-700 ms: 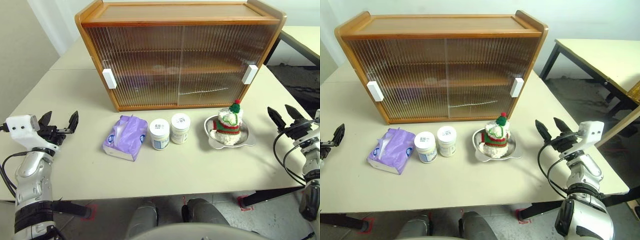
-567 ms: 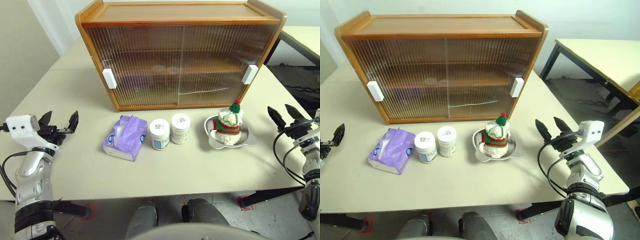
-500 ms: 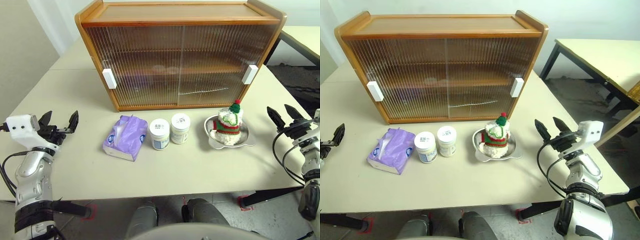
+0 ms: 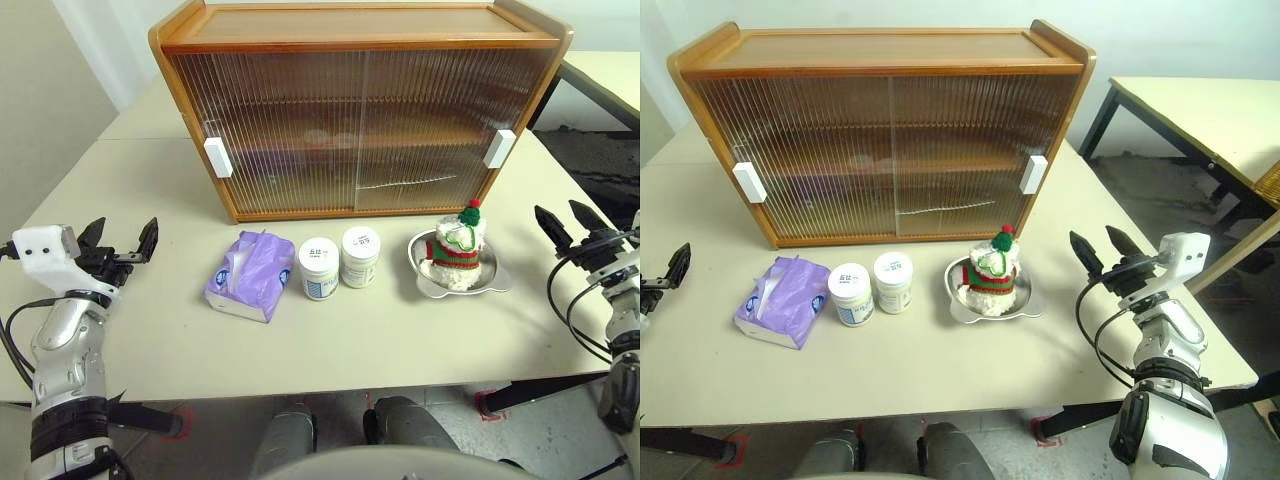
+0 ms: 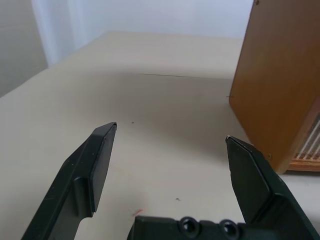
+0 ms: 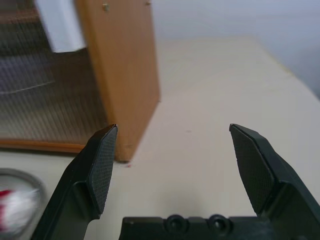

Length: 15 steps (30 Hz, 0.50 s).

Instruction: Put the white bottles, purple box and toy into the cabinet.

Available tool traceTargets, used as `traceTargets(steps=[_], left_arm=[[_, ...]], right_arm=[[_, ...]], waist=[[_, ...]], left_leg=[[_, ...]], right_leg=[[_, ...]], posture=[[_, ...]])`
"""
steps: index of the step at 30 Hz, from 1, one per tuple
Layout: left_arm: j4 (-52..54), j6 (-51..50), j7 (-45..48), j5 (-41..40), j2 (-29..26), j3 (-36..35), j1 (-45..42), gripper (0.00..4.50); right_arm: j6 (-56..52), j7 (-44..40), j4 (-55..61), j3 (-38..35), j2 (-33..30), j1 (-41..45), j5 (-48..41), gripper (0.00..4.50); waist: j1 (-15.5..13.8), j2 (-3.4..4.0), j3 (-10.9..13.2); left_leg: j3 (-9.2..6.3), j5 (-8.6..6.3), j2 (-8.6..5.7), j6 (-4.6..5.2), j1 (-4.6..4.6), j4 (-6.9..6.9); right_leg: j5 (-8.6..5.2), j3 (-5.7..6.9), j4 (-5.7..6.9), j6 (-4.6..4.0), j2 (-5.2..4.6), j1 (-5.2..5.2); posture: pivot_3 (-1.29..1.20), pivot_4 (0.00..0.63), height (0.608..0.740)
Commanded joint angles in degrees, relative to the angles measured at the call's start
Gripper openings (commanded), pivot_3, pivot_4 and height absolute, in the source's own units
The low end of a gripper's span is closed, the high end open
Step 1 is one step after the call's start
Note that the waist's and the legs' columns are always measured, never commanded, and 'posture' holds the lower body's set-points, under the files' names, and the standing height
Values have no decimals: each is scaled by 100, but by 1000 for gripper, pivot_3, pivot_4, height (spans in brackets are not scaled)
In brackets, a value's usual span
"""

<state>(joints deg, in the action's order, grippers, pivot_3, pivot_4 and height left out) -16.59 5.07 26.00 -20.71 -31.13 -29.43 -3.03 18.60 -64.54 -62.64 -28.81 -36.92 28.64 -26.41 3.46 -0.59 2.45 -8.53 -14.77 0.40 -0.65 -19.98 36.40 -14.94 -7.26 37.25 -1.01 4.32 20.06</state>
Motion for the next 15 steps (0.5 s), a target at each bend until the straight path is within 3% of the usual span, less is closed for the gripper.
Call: traceTargets(steps=[1,7,13,15], left_arm=[[39,-158,168,-54,-202,-28,54,4500],[258,-344,540,-406,-440,-193,142,2724],[814,-759,854,-490,-699,-41,119,633],[1054,-939,974,-538,-788,25,139,15]], right_arm=[[-1208,-1032,702,-38,-258,-78,-522,4474],[-2917,-1899,2752,416,-703,-297,-970,4500],[-3663,-2074,4170,1007,-905,-271,-939,4500],[-3711,-1730,4260,1331,-871,-126,-590,4500]], waist=[[15,0,0],[108,-3,-11],[219,-16,-10],[241,-18,-15]], left_leg=[[3,0,-1,0,-1,0],[70,-3,-22,2,-6,29],[78,-8,-21,-2,-2,55],[77,-7,-21,-3,2,55]], right_leg=[[-2,0,0,-2,1,2],[-12,6,-2,-5,37,-7],[-10,5,-2,-11,75,-29],[-10,5,-2,-13,78,-46]], posture=[[-132,37,740],[-139,14,740],[-128,13,740],[-120,11,740]])
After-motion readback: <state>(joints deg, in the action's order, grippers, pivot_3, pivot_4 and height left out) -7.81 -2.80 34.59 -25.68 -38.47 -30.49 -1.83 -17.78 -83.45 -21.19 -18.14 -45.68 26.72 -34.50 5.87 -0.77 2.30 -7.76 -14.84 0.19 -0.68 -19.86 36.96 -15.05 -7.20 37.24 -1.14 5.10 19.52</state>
